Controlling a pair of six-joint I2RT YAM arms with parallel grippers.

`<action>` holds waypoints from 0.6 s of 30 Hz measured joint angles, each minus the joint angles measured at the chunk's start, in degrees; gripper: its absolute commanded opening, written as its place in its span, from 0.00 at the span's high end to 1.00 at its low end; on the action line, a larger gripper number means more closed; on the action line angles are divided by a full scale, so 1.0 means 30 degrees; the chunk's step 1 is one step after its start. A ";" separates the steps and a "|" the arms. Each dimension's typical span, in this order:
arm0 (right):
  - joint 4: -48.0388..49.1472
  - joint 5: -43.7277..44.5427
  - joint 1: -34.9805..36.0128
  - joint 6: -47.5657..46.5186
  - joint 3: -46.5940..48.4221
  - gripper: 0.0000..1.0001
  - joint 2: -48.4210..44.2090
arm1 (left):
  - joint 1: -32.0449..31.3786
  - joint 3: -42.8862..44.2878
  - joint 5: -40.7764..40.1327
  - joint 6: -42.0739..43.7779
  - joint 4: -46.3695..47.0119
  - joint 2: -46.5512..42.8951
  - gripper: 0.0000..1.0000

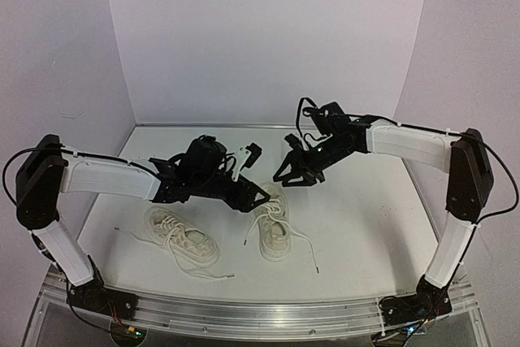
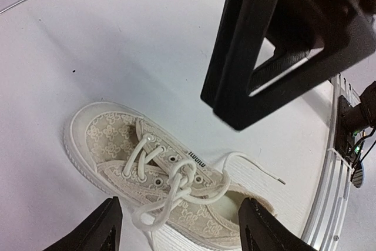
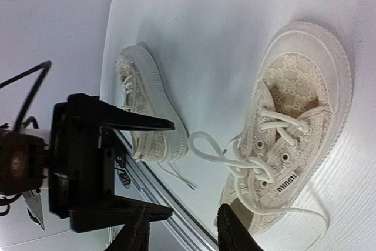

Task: Tie the shoes

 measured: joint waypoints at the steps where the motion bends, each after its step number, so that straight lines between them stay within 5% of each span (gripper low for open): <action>1: -0.0091 0.0100 -0.0024 -0.0229 -0.0030 0.67 0.0189 | 0.0000 0.0284 -0.0015 0.0012 -0.0104 0.0232 0.31; 18: -0.0554 0.0711 0.0177 -0.2627 0.0099 0.76 0.3293 | 0.0172 0.1375 0.0178 0.0198 -0.1477 0.2045 0.42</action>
